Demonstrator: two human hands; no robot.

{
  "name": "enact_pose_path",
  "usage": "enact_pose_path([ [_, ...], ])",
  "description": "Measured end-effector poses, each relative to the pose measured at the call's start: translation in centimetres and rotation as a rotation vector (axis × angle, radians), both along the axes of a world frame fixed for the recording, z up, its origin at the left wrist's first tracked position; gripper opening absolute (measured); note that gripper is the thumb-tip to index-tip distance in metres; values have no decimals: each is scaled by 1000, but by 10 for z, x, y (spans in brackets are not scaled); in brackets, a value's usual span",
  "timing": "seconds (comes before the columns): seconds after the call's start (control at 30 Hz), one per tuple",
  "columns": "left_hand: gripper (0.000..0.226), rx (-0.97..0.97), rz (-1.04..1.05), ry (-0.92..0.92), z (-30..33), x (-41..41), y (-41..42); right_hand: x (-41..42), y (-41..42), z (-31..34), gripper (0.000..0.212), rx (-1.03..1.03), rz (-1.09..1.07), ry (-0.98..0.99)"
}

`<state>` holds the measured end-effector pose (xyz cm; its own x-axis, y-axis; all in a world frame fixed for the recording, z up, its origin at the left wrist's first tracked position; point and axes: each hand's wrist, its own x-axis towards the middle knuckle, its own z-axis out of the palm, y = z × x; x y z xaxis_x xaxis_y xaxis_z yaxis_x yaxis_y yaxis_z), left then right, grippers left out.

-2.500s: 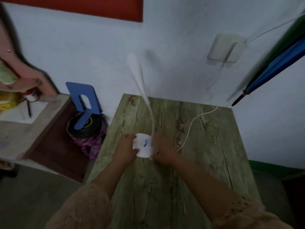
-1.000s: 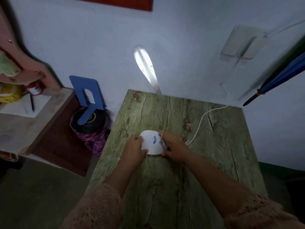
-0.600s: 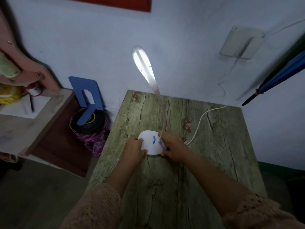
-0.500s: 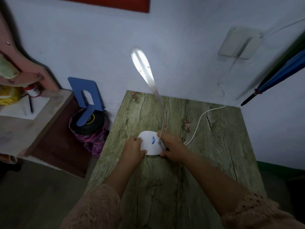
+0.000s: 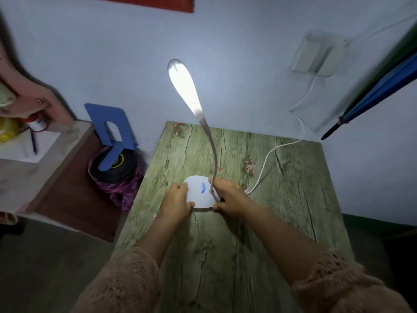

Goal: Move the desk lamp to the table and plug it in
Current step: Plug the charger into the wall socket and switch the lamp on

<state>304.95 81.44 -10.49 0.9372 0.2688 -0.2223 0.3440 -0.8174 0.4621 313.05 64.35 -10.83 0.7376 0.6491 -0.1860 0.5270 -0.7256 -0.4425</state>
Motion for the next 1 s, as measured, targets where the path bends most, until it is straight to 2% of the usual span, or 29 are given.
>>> enact_pose_path([
  [0.47,60,1,5,23,5,-1,-1,2,0,-5,82,1,7,-9],
  [0.73,42,47,-4,71,8,0,-2,3,-1,-4,76,14,24,-6],
  [1.0,61,-22,55,69,9,-1,-5,2,0,-3,78,-3,23,-12],
])
